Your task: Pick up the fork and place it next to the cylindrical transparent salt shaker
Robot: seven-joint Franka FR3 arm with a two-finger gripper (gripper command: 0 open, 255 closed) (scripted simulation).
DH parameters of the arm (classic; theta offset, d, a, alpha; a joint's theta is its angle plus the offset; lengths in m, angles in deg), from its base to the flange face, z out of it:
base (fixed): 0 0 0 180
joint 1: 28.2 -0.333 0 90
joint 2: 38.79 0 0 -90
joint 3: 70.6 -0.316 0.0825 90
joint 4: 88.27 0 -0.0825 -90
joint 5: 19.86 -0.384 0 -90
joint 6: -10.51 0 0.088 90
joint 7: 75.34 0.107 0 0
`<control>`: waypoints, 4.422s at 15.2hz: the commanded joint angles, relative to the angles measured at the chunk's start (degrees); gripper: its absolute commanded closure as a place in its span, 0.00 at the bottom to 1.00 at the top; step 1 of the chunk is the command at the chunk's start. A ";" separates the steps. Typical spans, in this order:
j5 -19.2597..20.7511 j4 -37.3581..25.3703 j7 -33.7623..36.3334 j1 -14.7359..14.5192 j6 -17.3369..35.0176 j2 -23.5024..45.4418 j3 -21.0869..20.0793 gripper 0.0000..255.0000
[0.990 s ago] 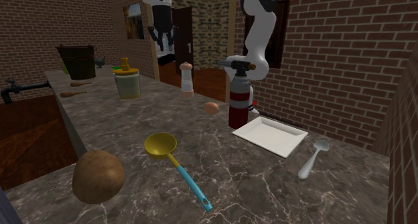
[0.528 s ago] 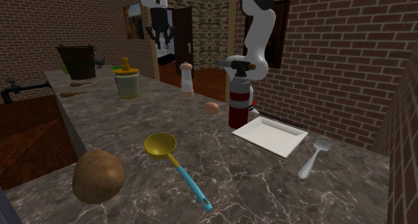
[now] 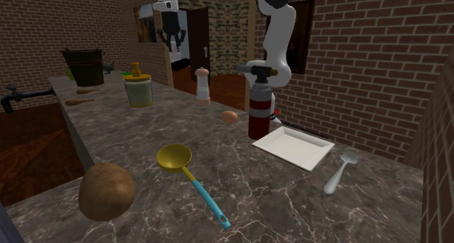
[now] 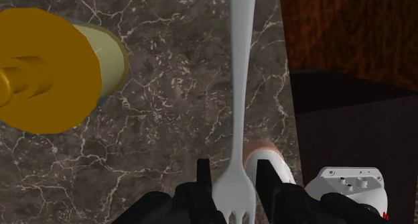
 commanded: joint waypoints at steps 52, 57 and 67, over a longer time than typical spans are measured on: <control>-16.14 18.33 -21.53 1.02 36.60 24.51 14.79 1.00; -16.51 18.46 -21.80 1.12 36.91 24.85 14.71 1.00; -14.67 17.59 -20.47 0.79 35.09 23.13 14.96 0.00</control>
